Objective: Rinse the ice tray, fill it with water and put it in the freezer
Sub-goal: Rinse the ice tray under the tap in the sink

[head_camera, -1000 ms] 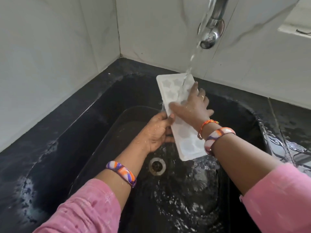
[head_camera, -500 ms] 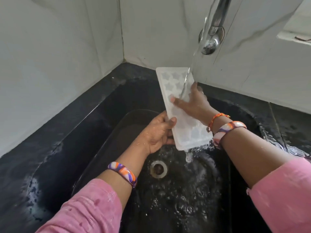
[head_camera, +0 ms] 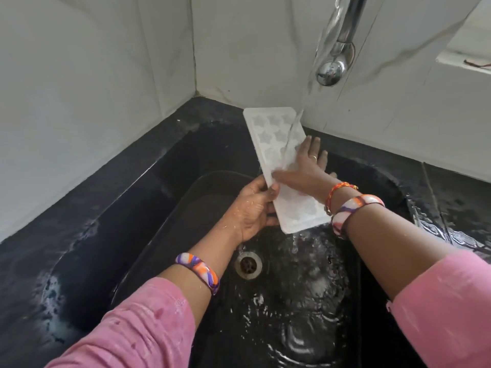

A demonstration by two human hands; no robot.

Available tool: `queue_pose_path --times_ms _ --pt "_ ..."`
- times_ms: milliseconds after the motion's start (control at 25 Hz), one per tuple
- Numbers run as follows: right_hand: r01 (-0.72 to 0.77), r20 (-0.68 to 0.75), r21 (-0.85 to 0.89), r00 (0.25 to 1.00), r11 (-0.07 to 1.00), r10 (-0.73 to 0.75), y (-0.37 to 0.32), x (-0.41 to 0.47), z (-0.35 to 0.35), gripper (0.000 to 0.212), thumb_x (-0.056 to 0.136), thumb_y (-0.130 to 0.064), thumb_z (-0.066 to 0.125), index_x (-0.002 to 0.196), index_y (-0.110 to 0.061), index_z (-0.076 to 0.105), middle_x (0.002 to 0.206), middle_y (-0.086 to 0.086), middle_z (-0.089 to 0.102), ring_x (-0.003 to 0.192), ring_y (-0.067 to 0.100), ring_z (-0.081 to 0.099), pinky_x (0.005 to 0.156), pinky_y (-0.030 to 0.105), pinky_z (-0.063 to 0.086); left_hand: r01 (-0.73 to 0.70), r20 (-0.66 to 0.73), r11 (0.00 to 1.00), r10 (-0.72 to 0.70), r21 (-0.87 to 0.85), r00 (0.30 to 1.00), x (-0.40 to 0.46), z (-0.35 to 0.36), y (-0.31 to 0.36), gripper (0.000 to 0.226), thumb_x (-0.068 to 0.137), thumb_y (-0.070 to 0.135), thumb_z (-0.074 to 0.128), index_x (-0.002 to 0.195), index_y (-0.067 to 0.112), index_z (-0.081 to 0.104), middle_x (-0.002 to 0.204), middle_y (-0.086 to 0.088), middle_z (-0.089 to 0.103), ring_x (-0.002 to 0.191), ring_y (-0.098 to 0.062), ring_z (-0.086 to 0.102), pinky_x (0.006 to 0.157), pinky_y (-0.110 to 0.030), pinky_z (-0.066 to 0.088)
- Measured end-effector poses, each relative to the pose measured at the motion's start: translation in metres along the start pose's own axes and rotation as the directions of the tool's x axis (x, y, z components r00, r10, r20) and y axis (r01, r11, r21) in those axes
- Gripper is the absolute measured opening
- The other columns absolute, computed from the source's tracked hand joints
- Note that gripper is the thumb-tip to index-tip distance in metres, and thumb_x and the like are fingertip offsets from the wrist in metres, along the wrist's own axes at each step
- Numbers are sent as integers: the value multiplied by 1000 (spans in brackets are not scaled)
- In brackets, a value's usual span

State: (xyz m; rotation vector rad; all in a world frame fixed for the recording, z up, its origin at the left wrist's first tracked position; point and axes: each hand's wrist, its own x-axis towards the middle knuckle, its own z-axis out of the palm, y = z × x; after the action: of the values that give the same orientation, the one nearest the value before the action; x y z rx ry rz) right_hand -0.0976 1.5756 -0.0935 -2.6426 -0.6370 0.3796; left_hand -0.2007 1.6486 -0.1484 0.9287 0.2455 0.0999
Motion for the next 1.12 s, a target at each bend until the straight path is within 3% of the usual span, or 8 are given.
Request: queue_pose_path --times_ms 160,240,440,680,800,920,1040,1120 --pt "38 -181 30 983 999 -32 -4 2 -2 114 76 -38 62 145 -22 -27 153 10 -33 144 30 -23 111 62 -1 16 43 1000 -16 3 999 0 4 0 26 97 16 46 121 18 54 105 -5 68 86 -18 71 75 -43 58" --pt "-7 -152 17 988 1000 9 0 -2 6 110 77 -46 58 146 -24 -25 156 9 -27 147 32 -12 112 60 3 12 23 1000 -12 5 1000 0 1 2 24 97 16 46 118 20 56 100 -3 69 81 -17 71 71 -41 59" --pt "-11 -185 86 982 996 26 2 3 0 109 76 -48 66 150 -22 -10 154 11 23 137 37 29 105 54 32 42 -26 999 -42 -7 999 2 2 5 28 99 24 43 125 22 52 104 -3 67 88 -19 68 72 -41 58" --pt "133 -224 115 969 984 -105 -12 19 -3 109 78 -56 63 151 -17 -8 157 11 16 140 37 22 108 55 28 76 2 987 -77 -140 997 -1 2 10 30 99 37 35 120 22 50 111 -6 65 94 -26 66 73 -48 56" --pt "207 -108 45 973 977 -202 -3 23 0 112 73 -59 66 150 -20 -5 157 12 10 143 37 16 113 57 23 47 -47 976 -58 -211 997 0 0 12 24 98 36 38 108 25 56 112 -6 64 99 -29 64 71 -46 58" --pt "201 86 -29 976 979 -198 9 21 -7 122 71 -56 70 148 -26 -21 159 11 -12 146 38 -2 115 58 14 82 -74 976 -98 -201 992 2 7 3 29 97 35 42 118 21 55 123 -9 59 109 -33 60 72 -48 57" --pt "127 -71 -41 989 991 -130 4 16 -15 119 76 -42 71 147 -24 -22 159 9 -15 146 36 -6 112 61 13 75 -62 980 -88 -186 994 8 25 2 36 98 34 40 130 18 46 125 -12 57 102 -32 62 68 -45 58" --pt "66 -172 -21 983 998 -68 0 13 -8 110 77 -46 62 148 -23 -18 160 6 -11 147 33 -3 111 60 11 26 -54 987 -35 -156 998 12 27 9 37 99 36 34 130 18 45 117 -10 61 96 -28 64 69 -43 59"
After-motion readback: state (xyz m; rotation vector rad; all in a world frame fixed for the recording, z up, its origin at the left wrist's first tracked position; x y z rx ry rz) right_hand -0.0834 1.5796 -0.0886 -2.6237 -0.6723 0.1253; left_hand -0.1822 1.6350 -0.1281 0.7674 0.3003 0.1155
